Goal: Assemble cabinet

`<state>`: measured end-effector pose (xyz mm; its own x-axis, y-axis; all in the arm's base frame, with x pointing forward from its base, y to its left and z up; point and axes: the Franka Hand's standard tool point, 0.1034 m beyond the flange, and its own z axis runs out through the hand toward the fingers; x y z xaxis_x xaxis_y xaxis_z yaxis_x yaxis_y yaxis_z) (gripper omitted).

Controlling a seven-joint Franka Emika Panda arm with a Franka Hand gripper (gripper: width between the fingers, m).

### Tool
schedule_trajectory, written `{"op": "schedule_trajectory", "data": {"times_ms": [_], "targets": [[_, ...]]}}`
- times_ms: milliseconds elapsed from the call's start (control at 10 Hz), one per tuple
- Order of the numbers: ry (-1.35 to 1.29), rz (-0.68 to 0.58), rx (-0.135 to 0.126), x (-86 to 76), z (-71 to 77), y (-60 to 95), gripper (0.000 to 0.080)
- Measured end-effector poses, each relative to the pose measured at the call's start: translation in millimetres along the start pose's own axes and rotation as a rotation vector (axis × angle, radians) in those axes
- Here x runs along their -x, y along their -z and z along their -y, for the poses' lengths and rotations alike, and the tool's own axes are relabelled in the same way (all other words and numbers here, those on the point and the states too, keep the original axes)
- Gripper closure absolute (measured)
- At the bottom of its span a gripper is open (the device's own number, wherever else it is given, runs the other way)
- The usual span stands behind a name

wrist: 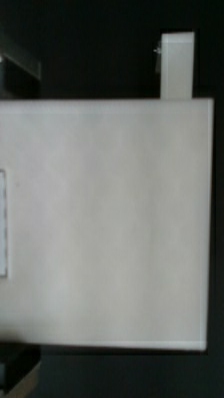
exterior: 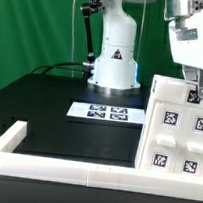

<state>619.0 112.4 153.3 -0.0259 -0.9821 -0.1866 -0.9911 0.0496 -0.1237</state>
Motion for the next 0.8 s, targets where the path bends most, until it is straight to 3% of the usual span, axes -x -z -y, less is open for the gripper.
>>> {"op": "schedule_trajectory", "data": {"times_ms": [800], "targets": [[-0.285, 0.040, -0.004, 0.7, 2.2, 0.9, 0.0223]]}}
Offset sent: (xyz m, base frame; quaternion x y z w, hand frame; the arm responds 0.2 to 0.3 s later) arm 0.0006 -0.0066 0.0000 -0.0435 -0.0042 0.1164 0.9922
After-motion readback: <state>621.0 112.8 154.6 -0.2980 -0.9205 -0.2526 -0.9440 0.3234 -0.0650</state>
